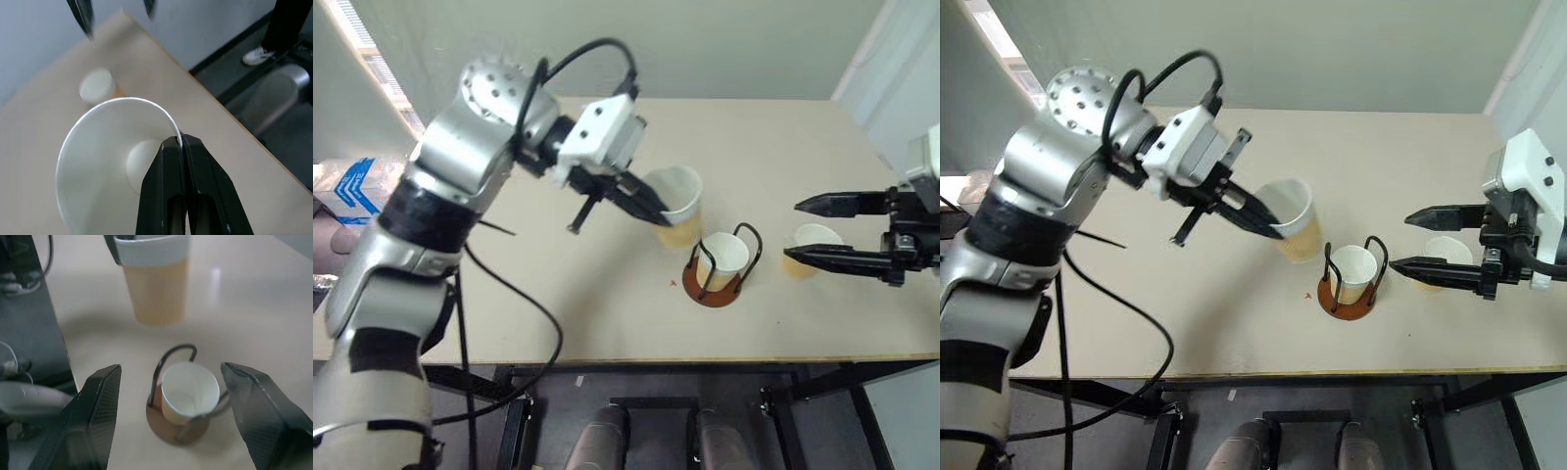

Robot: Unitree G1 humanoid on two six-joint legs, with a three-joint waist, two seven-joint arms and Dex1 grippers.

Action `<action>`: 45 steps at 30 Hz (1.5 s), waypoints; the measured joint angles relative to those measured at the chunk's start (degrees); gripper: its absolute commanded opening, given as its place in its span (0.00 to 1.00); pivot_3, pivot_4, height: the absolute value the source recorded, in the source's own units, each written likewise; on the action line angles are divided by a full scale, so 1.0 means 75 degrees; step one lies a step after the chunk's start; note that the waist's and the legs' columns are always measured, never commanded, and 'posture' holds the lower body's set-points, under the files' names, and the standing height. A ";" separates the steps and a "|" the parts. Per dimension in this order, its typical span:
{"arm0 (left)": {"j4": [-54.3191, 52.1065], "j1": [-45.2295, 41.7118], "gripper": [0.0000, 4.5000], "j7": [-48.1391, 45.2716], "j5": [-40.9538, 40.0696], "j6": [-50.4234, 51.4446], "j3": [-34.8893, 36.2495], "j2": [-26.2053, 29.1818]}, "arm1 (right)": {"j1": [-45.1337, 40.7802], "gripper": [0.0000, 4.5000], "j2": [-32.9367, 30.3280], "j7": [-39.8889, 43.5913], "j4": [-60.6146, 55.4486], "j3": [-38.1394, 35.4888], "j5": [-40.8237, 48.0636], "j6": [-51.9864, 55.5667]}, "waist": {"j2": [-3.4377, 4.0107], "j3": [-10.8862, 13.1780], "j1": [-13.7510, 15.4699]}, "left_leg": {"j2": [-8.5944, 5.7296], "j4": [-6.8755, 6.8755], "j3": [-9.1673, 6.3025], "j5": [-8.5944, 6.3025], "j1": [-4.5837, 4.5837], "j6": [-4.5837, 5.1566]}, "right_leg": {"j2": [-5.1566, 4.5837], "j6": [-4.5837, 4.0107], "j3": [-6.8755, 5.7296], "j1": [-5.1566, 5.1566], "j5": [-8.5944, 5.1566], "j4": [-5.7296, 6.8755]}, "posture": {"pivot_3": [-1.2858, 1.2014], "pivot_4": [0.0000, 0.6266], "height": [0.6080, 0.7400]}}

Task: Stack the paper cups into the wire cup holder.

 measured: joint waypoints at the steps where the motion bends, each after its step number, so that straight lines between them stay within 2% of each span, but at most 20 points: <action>1: 0.0216 -0.0100 0.01 0.0000 0.0029 -0.0111 -0.0079 -0.0202 | -0.0001 0.76 0.0033 -0.0169 -0.0051 -0.0016 0.0102 0.0019 | 0.0000 0.0000 0.0009 | 0.0000 0.0005 0.0003 -0.0003 -0.0002 0.0002 | -0.0001 0.0016 0.0001 0.0001 -0.0001 0.0000 | 0.52 0.24 1.00; 3: 0.0571 -0.0153 0.01 0.0000 0.0093 -0.0284 -0.0180 -0.0470 | 0.0030 0.76 0.0063 -0.0437 -0.0134 -0.0053 0.0295 0.0067 | 0.0000 0.0000 0.0009 | 0.0003 0.0012 0.0011 -0.0009 -0.0003 -0.0008 | -0.0001 0.0089 0.0005 0.0000 0.0022 -0.0001 | 0.52 0.24 1.00; 8: 0.1410 -0.0332 0.01 0.0000 0.0389 -0.0834 -0.0355 -0.1185 | 0.0313 0.76 0.0087 -0.0944 -0.0264 -0.0296 0.0609 0.0183 | 0.0001 0.0000 0.0043 | 0.0000 0.0065 0.0015 -0.0023 -0.0034 -0.0033 | -0.0001 0.0129 0.0008 0.0001 -0.0005 0.0001 | 0.52 0.24 1.00; 16: 0.2219 -0.0465 0.01 0.0000 0.0695 -0.1783 -0.0633 -0.1787 | 0.1572 0.76 -0.0591 -0.0647 -0.0205 -0.2076 0.0303 0.0654 | 0.0004 -0.0002 0.0169 | -0.0004 0.0144 0.0017 -0.0090 -0.0084 -0.0016 | -0.0007 0.0151 0.0007 0.0000 -0.0012 -0.0014 | 0.52 0.24 1.00; 23: 0.2236 -0.0489 0.01 -0.0001 0.0696 -0.2170 -0.1178 -0.2129 | 0.2249 0.76 -0.0446 -0.0598 -0.0630 -0.3029 0.0379 0.1016 | 0.0004 -0.0002 0.0214 | -0.0003 0.0148 0.0030 -0.0105 -0.0078 -0.0007 | -0.0006 0.0154 0.0006 -0.0001 -0.0014 -0.0004 | 0.52 0.24 1.00; 31: 0.2215 -0.0494 0.01 -0.0001 0.0804 -0.2474 -0.1591 -0.2347 | 0.2573 0.76 -0.0475 -0.0554 -0.0851 -0.3445 0.0546 0.1156 | 0.0008 -0.0004 0.0229 | -0.0001 0.0179 0.0042 -0.0125 -0.0069 0.0028 | -0.0007 0.0163 0.0013 0.0010 -0.0019 -0.0001 | 0.52 0.24 1.00; 38: 0.2635 -0.0656 0.01 -0.0003 0.1025 -0.2793 -0.1634 -0.2714 | 0.2290 0.76 -0.1384 -0.0168 -0.0757 -0.3290 0.0423 0.0731 | 0.0017 -0.0009 0.0229 | -0.0002 0.0199 0.0043 -0.0155 -0.0064 0.0081 | -0.0007 0.0167 0.0015 0.0024 -0.0015 0.0000 | 0.52 0.24 1.00; 45: 0.2875 -0.0784 0.01 -0.0005 0.0975 -0.2795 -0.1521 -0.2781 | 0.2225 0.76 -0.1456 -0.0056 -0.0538 -0.3012 0.0293 0.0523 | 0.0018 -0.0009 0.0229 | -0.0003 0.0206 0.0047 -0.0137 -0.0066 0.0049 | -0.0006 0.0177 0.0015 0.0024 -0.0017 -0.0001 | 0.52 0.24 1.00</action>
